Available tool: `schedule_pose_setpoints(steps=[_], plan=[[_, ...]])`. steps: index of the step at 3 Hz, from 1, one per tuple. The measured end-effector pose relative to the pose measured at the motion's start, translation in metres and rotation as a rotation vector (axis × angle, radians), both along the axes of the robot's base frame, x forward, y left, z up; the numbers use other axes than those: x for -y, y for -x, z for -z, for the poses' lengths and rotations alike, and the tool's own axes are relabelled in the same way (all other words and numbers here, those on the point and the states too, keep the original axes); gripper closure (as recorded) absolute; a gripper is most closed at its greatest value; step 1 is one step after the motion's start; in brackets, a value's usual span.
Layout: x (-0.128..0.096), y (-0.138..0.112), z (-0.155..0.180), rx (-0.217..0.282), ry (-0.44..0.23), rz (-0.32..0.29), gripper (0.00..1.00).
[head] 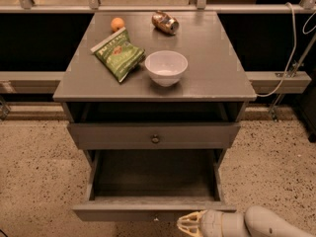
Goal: Close middle drawer
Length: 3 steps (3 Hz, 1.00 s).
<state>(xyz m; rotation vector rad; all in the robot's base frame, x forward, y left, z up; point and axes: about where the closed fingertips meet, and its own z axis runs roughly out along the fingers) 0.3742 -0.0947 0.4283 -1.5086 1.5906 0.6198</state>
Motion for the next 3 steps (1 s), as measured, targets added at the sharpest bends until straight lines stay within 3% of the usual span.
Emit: schedule_pose_setpoints(steps=[1,2,3], plan=[[0.005,0.015,0.032,-0.022,-0.009,-0.008,1.0],[0.005,0.007,0.043,-0.025,-0.001,0.017,1.0],[-0.002,-0.025,0.045,-0.041,-0.041,0.113,1.0]])
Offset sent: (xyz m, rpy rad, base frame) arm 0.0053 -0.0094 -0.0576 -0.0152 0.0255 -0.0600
